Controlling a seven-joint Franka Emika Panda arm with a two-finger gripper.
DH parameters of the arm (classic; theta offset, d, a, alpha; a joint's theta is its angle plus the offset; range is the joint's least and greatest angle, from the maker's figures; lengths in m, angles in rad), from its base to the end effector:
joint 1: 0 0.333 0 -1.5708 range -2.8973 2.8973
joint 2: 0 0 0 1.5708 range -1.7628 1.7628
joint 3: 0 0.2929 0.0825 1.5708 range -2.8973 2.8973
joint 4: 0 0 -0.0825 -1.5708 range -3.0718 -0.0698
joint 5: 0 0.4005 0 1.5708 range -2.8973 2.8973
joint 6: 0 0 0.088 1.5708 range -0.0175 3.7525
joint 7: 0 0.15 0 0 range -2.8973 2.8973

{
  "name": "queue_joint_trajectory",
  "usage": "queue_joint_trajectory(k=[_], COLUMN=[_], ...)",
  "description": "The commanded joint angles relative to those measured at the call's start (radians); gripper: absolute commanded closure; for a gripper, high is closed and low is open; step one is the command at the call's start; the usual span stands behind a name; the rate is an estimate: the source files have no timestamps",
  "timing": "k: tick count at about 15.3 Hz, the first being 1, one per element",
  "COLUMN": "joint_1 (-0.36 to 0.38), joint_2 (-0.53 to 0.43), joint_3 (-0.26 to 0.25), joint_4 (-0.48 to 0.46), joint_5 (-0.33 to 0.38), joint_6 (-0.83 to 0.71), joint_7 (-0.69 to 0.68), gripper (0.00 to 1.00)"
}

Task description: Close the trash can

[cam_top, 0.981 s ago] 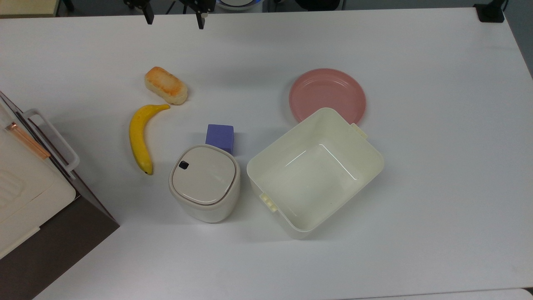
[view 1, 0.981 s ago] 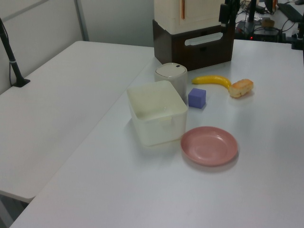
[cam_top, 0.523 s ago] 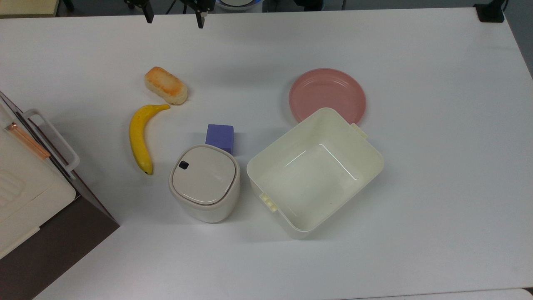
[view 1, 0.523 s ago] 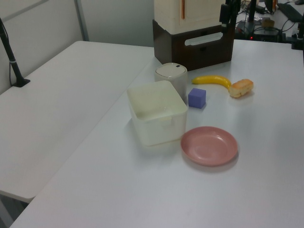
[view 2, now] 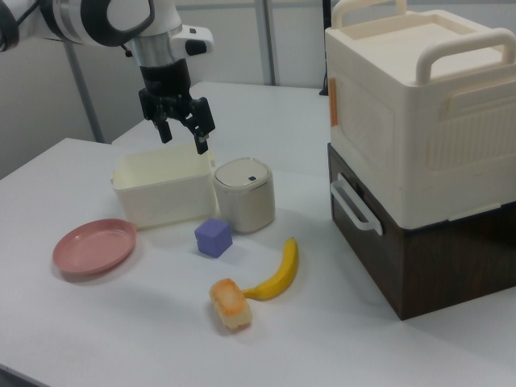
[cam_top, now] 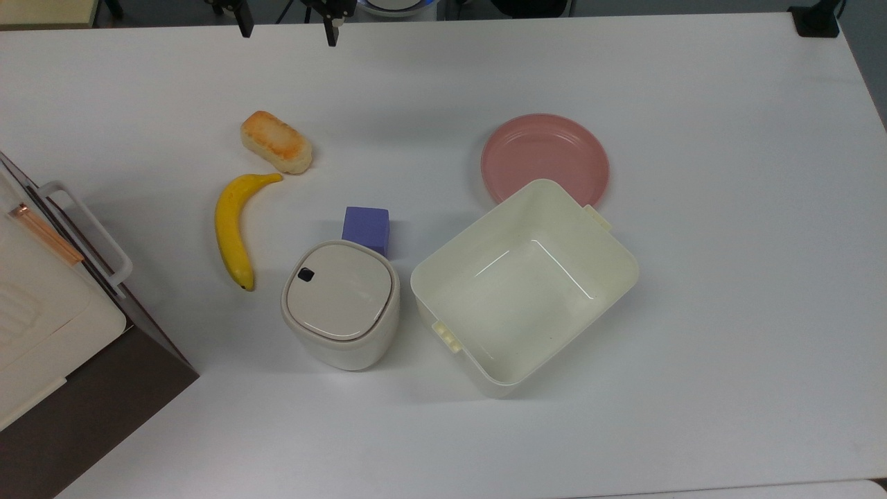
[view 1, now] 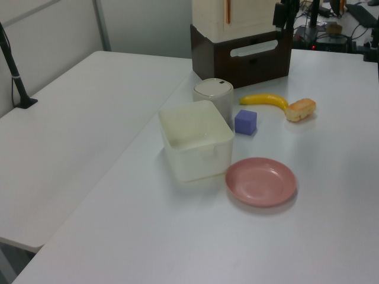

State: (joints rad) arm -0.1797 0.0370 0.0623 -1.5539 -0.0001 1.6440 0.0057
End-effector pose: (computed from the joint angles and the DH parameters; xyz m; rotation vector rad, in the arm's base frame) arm 0.5870 -0.0698 0.5520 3.1338 -0.1933 0.0836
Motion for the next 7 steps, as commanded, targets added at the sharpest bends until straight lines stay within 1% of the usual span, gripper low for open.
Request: queue_joint_trajectory(k=[1, 7], joint_1=[0.022, 0.022], joint_2=[-0.031, -0.031], joint_3=[-0.022, -0.022], joint_4=[-0.034, -0.037], joint_5=[0.022, 0.02], joint_6=[0.042, 0.033], joint_7=[0.037, 0.042], gripper=[0.0, 0.0])
